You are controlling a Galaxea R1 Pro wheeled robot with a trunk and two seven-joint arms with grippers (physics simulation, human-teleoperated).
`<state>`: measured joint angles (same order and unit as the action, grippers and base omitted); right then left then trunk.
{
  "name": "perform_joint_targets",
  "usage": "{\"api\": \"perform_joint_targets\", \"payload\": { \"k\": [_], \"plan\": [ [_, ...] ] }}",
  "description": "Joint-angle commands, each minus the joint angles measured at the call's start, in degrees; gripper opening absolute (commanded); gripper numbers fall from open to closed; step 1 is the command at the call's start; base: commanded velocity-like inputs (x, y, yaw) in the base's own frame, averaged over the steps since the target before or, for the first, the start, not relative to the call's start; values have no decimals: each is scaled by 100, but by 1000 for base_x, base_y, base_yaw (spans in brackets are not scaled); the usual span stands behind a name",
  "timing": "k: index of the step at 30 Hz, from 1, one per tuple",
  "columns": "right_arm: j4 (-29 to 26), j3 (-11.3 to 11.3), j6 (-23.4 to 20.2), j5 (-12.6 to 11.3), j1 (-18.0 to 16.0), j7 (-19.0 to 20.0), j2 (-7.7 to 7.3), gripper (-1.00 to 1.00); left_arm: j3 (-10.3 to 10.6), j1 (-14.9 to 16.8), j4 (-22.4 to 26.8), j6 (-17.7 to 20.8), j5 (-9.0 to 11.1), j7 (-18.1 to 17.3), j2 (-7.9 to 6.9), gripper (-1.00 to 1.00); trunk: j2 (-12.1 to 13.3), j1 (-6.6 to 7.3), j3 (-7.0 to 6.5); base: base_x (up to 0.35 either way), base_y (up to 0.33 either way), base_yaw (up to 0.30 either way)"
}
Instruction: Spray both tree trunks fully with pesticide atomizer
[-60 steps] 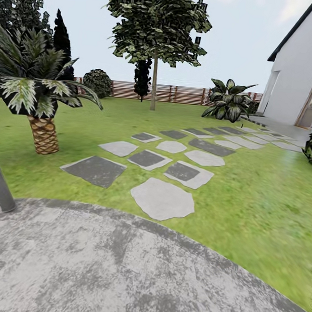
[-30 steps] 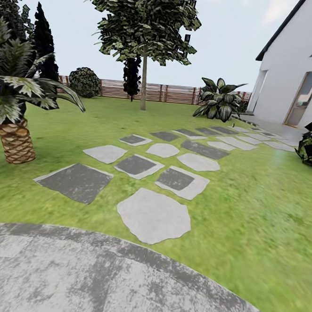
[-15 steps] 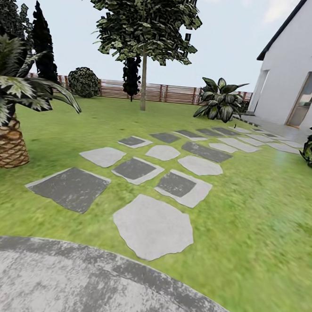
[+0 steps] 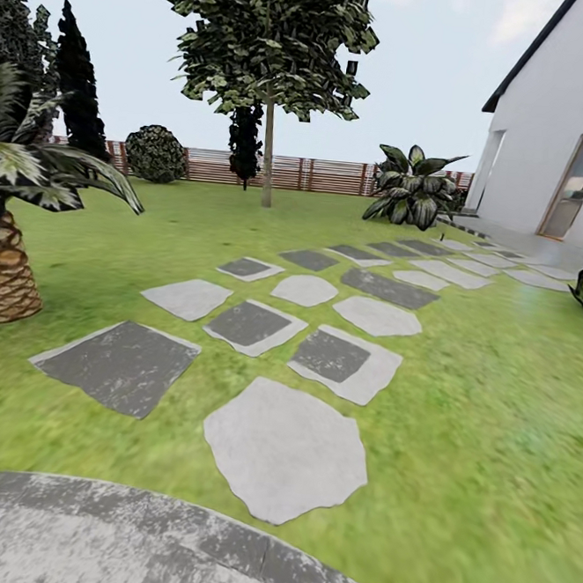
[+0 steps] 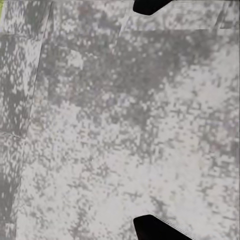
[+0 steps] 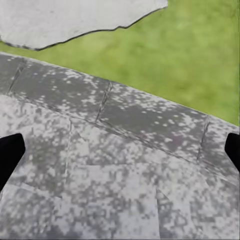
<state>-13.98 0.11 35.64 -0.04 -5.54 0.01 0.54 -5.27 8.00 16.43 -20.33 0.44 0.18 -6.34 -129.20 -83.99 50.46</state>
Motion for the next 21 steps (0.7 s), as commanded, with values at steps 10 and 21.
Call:
{"api": "perform_joint_targets", "payload": {
  "k": [10,21],
  "plan": [
    [-18,-46,937,-4,0,-35,-60,100,0,0,0,-5,0,0,2,100,0,0,0,340,0,0],
    [-17,-48,980,0,0,-26,-79,100,0,0,0,-6,1,0,2,100,0,0,0,340,0,0]
  ]
}}
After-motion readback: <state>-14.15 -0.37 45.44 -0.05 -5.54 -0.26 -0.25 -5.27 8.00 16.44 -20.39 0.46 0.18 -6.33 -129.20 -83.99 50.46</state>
